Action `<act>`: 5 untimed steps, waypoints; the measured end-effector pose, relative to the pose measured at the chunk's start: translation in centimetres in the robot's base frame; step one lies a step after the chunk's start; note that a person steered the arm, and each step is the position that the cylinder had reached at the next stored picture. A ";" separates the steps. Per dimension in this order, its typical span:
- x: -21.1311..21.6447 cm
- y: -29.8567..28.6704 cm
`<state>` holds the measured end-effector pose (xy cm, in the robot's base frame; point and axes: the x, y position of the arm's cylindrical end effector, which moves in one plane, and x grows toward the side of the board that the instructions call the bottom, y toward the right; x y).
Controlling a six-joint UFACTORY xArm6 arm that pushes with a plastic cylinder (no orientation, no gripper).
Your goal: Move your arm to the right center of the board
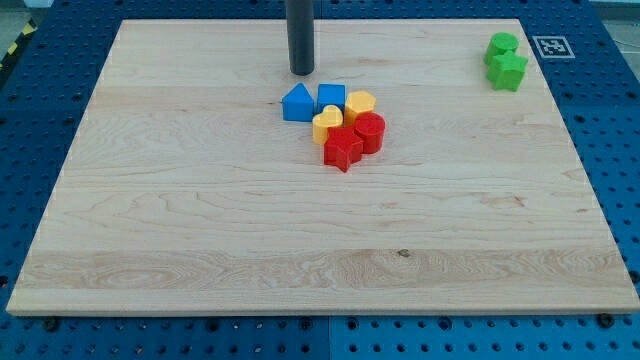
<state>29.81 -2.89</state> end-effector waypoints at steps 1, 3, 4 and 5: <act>0.0 0.0; 0.0 4.5; 0.0 5.1; 0.0 5.2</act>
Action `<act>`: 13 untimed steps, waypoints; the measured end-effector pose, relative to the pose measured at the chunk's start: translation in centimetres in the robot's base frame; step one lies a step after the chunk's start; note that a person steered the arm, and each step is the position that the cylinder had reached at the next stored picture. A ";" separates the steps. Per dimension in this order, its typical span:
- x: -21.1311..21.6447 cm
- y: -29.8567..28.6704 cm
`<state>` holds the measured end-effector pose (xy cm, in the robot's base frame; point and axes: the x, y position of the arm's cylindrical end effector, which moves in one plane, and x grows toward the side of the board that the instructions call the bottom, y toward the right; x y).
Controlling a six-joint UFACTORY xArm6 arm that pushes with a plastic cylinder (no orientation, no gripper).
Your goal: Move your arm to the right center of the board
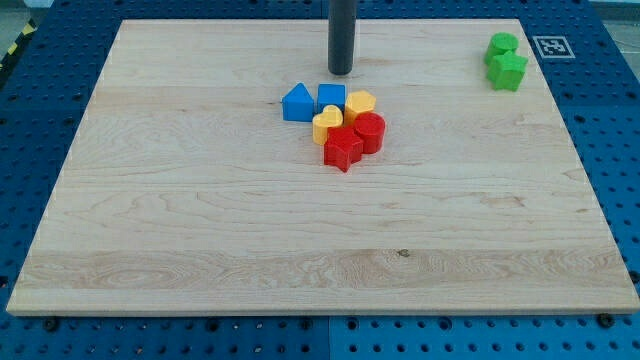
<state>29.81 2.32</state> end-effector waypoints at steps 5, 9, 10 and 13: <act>0.0 3.5; 2.2 11.1; 2.4 12.2; 4.4 13.5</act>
<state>34.22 15.82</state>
